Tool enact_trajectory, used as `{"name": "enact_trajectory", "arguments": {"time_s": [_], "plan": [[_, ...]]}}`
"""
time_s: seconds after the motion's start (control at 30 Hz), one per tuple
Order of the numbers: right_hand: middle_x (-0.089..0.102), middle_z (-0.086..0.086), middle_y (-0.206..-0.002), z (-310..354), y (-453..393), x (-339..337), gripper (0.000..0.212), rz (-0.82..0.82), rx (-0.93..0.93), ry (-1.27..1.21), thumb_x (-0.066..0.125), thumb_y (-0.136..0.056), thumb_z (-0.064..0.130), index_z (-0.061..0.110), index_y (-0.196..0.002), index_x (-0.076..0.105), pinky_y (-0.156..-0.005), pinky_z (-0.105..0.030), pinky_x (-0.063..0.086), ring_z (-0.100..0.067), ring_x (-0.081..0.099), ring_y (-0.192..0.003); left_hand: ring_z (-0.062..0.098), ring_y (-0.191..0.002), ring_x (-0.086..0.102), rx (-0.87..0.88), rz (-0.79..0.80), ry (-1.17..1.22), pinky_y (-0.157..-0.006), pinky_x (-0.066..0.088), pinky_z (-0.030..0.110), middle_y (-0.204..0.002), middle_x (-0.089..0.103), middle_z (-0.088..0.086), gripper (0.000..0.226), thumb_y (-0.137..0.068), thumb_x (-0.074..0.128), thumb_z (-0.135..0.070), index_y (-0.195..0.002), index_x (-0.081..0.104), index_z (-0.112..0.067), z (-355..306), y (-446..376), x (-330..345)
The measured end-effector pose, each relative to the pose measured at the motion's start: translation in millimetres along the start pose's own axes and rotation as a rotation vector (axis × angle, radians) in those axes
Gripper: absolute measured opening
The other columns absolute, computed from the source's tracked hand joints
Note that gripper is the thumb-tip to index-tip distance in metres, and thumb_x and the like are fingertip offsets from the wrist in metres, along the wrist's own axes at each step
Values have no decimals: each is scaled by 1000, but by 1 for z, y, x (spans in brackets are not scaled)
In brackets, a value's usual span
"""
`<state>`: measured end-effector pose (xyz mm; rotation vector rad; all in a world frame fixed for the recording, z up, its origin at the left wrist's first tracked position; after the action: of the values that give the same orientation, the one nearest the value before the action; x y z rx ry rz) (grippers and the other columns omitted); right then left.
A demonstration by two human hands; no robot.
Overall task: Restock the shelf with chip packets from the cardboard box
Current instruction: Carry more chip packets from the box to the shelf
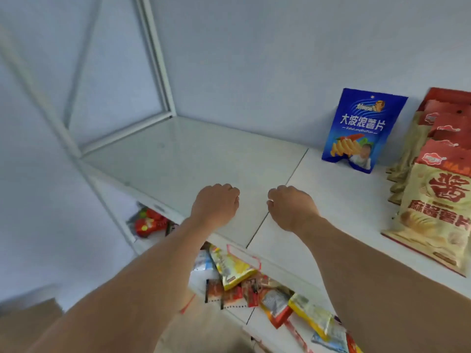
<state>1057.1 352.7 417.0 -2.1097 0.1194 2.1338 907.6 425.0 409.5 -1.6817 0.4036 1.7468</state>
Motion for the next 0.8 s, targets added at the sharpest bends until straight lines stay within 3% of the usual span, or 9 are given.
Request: {"name": "enact_trajectory", "arguments": {"time_s": [0.3,0.47,0.57,0.7,0.8], "plan": [[56,-6,-126,226,72,17,27,-4,-371,46,42,-103,21,17,-128,53,-88,-40,50,-26,55,-118,29,-93,66,-314,25,-58,-65,41,34,-101,68,2,28,-104,40,-28,-105,65,-18,112,246,-21],[56,-4,-127,347,116,33,25,17,-534,44,41,-104,22,16,-124,56,-87,-39,51,-25,55,-118,25,-66,64,-493,75,-79,-53,35,29,-74,66,0,20,-95,56,-25,-86,72,-16,185,376,-13],[57,-4,-123,427,143,49,23,46,-584,10,46,-103,25,16,-120,58,-86,-40,51,-26,56,-118,22,-58,57,-545,51,-54,-48,43,30,-69,61,-1,18,-94,60,-24,-81,68,-15,232,454,-11],[59,-5,-118,530,181,83,28,118,-636,-32,36,-105,26,15,-118,59,-87,-40,53,-26,59,-112,19,-76,58,-623,82,-18,-62,40,31,-94,66,-2,29,-105,37,-29,-103,65,-18,290,554,-2],[60,-5,-118,599,201,108,27,168,-696,-58,37,-104,24,15,-115,60,-87,-38,50,-27,58,-114,18,-92,63,-739,132,23,-69,43,30,-105,65,-5,30,-106,35,-33,-113,62,-23,333,625,12]]}}
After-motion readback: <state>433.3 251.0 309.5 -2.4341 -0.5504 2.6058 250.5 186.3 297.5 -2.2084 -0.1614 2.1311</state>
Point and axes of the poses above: each hand's wrist, its own y-axis away from the middle knuckle, its own x-axis out of the palm, z = x × y, the point moved 5 cm from there along -y, towards the middle knuckle
